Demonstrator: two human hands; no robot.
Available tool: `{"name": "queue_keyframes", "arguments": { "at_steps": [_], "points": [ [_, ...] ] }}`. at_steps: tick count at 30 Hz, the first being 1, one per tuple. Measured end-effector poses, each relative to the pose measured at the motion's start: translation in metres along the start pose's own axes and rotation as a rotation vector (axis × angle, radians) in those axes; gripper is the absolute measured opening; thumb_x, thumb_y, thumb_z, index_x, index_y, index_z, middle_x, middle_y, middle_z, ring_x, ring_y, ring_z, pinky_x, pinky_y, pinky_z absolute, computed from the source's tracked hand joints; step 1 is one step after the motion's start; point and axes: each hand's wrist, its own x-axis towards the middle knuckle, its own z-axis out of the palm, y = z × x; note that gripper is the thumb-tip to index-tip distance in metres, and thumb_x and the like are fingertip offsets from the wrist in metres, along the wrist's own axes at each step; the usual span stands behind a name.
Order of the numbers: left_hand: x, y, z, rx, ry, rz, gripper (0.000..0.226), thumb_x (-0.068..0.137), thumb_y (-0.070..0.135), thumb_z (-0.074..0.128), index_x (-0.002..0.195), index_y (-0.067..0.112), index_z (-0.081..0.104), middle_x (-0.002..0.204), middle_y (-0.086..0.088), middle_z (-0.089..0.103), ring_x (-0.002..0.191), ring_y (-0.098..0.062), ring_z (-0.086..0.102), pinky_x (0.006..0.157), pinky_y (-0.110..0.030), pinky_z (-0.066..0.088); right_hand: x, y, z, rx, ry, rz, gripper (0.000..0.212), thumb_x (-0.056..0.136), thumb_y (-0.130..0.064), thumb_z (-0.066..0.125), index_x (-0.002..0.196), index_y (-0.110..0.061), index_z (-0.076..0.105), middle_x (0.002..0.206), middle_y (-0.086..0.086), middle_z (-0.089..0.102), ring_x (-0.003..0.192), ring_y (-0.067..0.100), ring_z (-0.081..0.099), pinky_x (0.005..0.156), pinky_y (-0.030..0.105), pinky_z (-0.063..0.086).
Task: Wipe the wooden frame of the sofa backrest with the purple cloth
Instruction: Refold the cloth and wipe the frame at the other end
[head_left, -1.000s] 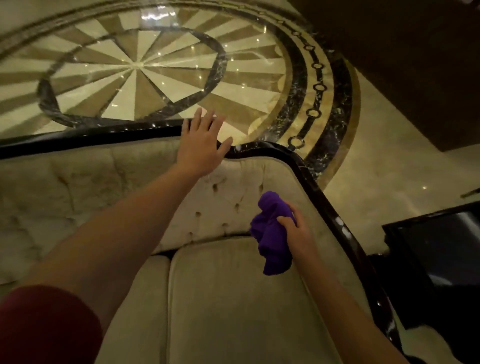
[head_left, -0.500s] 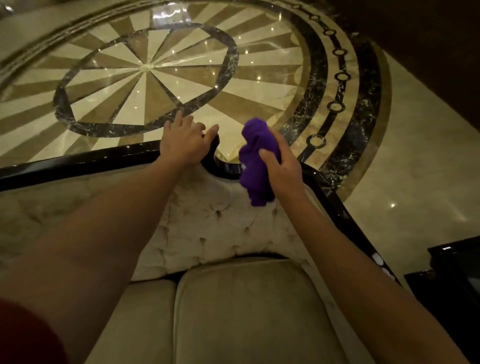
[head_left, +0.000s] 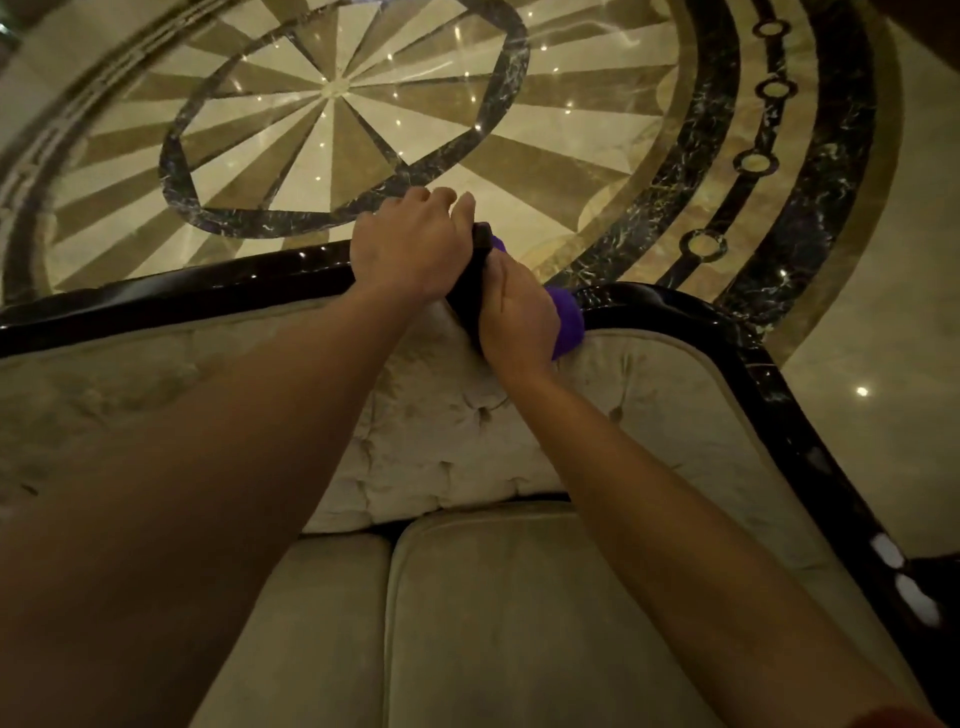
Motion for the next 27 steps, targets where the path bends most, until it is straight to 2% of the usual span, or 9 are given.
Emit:
{"name": "queue_keyframes", "arguments": {
  "at_steps": [3,6,8,11,14,17,21,25,27],
  "points": [
    [0.000,-0.001,0.004,0.061,0.113,0.057,0.042,0.108,0.034,0.029,0.118,0.016,0.065,0.106,-0.016,0.072,0.094,-0.042,0.068,0.083,-0.056,0.053,0.001,0.015,-0.007,-0.302,-0.025,-0.122,0.041,0.112,-0.035,0.036,0.127,-0.019,0.070,0.111,0.007,0.074,0.097,0.028,0.065,0.088,0.043,0.049],
    [-0.002,-0.001,0.005,0.122,0.136,0.096,0.033,0.107,0.027,0.037,0.116,0.013,0.066,0.098,-0.018,0.073,0.087,-0.043,0.069,0.077,-0.054,0.055,0.002,0.024,-0.017,-0.577,-0.108,-0.176,0.041,0.111,-0.038,0.034,0.128,-0.021,0.067,0.116,0.010,0.072,0.109,0.032,0.062,0.111,0.050,0.036],
    [-0.003,-0.001,0.004,0.123,0.154,0.092,0.034,0.107,0.027,0.037,0.113,0.012,0.067,0.098,-0.018,0.073,0.086,-0.044,0.069,0.075,-0.051,0.051,0.003,0.029,-0.025,-0.743,-0.148,-0.197,0.039,0.111,-0.040,0.033,0.124,-0.022,0.066,0.120,0.013,0.070,0.117,0.035,0.060,0.118,0.056,0.028],
    [-0.003,-0.001,0.008,0.079,0.190,0.047,0.044,0.105,0.032,0.030,0.103,0.012,0.069,0.096,-0.017,0.072,0.085,-0.042,0.067,0.076,-0.048,0.046,0.007,0.033,-0.039,-0.882,-0.205,-0.185,0.041,0.109,-0.044,0.034,0.122,-0.021,0.065,0.124,0.016,0.067,0.121,0.039,0.056,0.118,0.062,0.025],
    [0.000,-0.002,0.009,0.027,0.158,-0.018,0.055,0.102,0.040,0.023,0.103,0.013,0.070,0.100,-0.015,0.072,0.086,-0.037,0.065,0.078,-0.046,0.042,0.016,0.031,-0.051,-0.969,-0.283,-0.147,0.042,0.107,-0.047,0.036,0.126,-0.022,0.063,0.128,0.016,0.064,0.122,0.041,0.055,0.113,0.067,0.027],
    [-0.001,-0.003,0.007,-0.025,0.121,-0.074,0.062,0.100,0.045,0.021,0.101,0.011,0.072,0.097,-0.015,0.072,0.075,-0.031,0.052,0.075,-0.043,0.038,0.028,0.029,-0.067,-0.990,-0.353,-0.070,0.040,0.106,-0.047,0.039,0.128,-0.020,0.060,0.130,0.017,0.060,0.122,0.041,0.053,0.107,0.067,0.032],
    [-0.001,-0.003,0.005,-0.040,0.107,-0.099,0.064,0.099,0.046,0.021,0.100,0.010,0.073,0.095,-0.016,0.072,0.073,-0.029,0.049,0.073,-0.042,0.040,0.034,0.038,-0.094,-0.951,-0.317,-0.025,0.042,0.105,-0.047,0.040,0.134,-0.022,0.057,0.130,0.017,0.058,0.120,0.040,0.054,0.103,0.062,0.040],
    [-0.004,-0.003,0.009,-0.037,0.148,-0.094,0.070,0.100,0.054,0.018,0.100,0.009,0.072,0.080,-0.015,0.064,0.068,-0.030,0.049,0.071,-0.043,0.042,0.029,0.055,-0.119,-0.860,-0.254,-0.007,0.047,0.106,-0.050,0.038,0.145,-0.025,0.050,0.137,0.017,0.057,0.124,0.040,0.053,0.104,0.059,0.041],
    [-0.005,-0.001,0.010,-0.043,0.181,-0.085,0.071,0.100,0.055,0.018,0.101,0.008,0.071,0.080,-0.015,0.063,0.072,-0.033,0.055,0.073,-0.044,0.044,0.021,0.066,-0.132,-0.850,-0.231,-0.030,0.050,0.107,-0.050,0.039,0.151,-0.026,0.043,0.143,0.017,0.054,0.130,0.040,0.050,0.107,0.060,0.040]
  ]
}}
